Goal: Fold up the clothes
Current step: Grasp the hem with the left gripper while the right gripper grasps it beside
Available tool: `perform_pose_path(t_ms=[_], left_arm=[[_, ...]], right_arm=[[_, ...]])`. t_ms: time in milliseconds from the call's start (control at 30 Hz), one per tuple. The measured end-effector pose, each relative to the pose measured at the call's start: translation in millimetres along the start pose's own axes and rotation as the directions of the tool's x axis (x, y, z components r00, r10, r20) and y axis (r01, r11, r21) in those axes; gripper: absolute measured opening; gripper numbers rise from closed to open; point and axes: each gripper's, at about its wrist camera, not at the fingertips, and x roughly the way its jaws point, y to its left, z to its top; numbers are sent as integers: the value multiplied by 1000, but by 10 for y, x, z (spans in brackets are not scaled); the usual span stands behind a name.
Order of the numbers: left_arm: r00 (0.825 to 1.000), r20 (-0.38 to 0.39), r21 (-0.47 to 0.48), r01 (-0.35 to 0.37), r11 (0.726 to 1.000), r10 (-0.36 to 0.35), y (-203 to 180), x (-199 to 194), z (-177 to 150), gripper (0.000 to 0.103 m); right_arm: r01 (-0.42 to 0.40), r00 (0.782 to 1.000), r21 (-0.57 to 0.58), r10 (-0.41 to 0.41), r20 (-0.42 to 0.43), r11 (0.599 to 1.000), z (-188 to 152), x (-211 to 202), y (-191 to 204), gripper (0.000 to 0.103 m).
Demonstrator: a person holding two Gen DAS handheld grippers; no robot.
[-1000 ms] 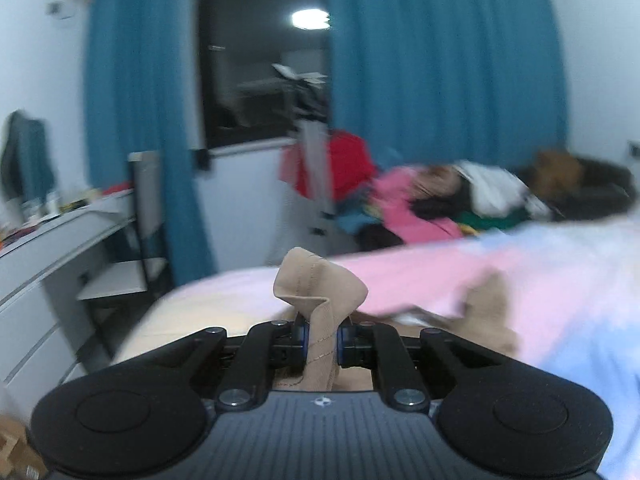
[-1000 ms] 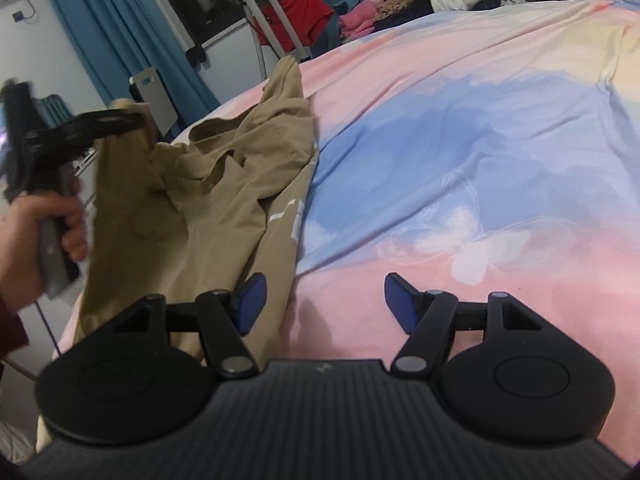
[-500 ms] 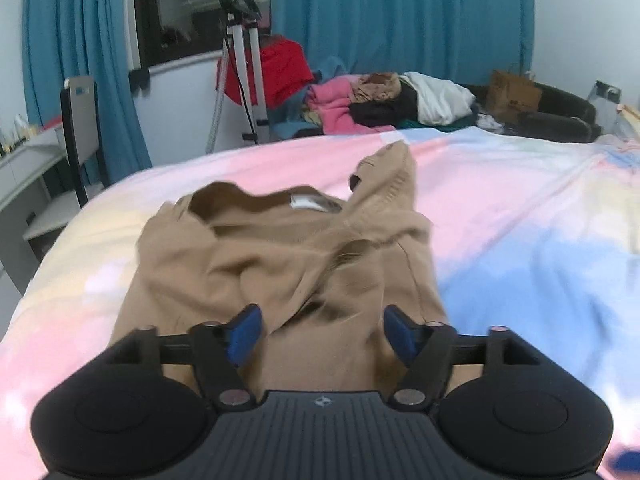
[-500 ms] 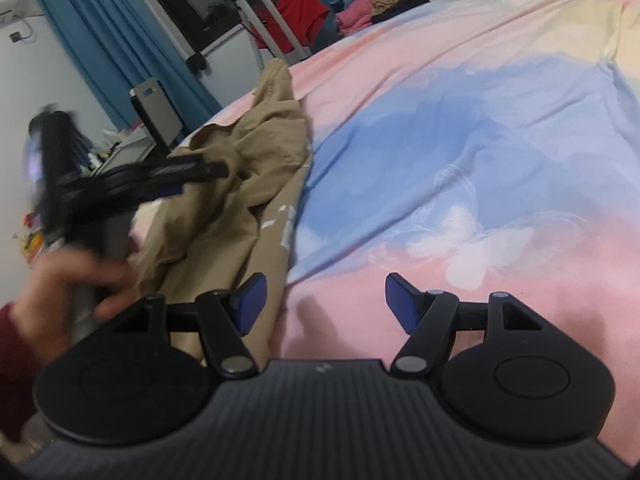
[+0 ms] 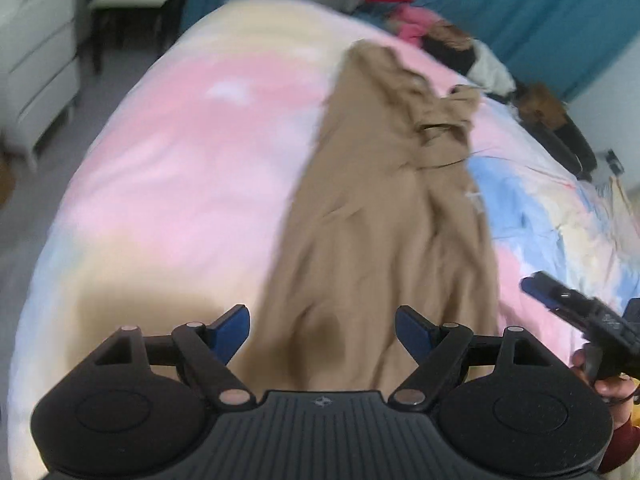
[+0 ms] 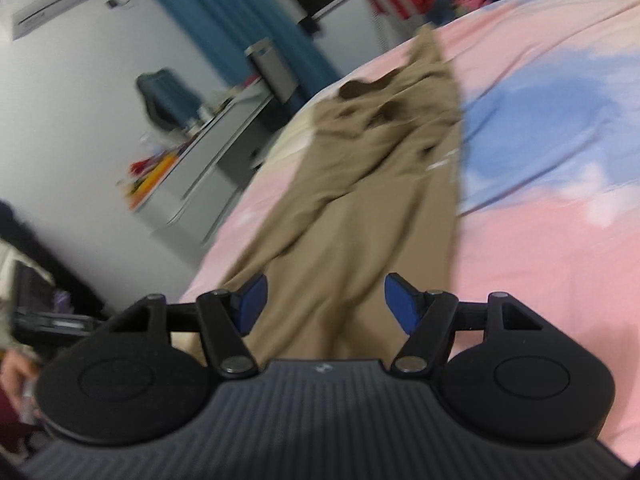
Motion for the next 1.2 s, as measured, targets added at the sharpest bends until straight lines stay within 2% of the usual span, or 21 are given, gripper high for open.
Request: perform_pose_path(t_ms=[167,233,367,433,500,567,600,633,733,767,967,1100,1200], left_arm=[[991,-120,-70,45,997,-53,438,114,-209,73],[982,-173,-61,62,996,-72,487,218,-249,72],[965,-237,13,122,992,-115,422,349,-304,71],[955,-276,69,130,989,-106,332,402,-332,60],[949,-311,165,113,980,-58,203,428,-371,52],[951,-309,265,79,961,7,80,403,-415,37],[951,-307,301,66,952,31,30,391,-437,22],[953,-300,316,58,947,42,-8,368,-454,11],[965,-249,390,22,920,83,-185,239,-512,7],[969,-225,421,6,907,98,-257,185,-534,7],[986,-158,485,31,874,53,-787,-129,-668,6],[985,-163,496,30,868,59,-1043,-84,-724,6],[980,-190,476,45,878,53,-1076,60,-794,6]], right_arm=[[-82,993,96,90,-78,992,-43,427,395,68],[-103,987,138,118,-107,985,-30,730,513,64],[-90,976,177,122,-181,980,-88,1382,777,63],[-41,974,146,72,-213,988,-156,1668,911,61],[-16,974,130,45,-223,991,-204,1855,991,58],[3,976,115,22,-219,993,-237,1970,1051,47],[14,977,105,8,-213,994,-250,2008,1076,35],[17,978,98,4,-208,995,-226,1951,1066,20],[23,982,80,-8,-191,997,-155,1781,1038,8],[26,983,74,-12,-185,997,-131,1724,1028,8],[41,988,37,-35,-151,998,11,1383,971,8],[62,990,29,-57,-132,998,42,1149,866,8],[85,989,34,-80,-121,996,18,968,739,8]])
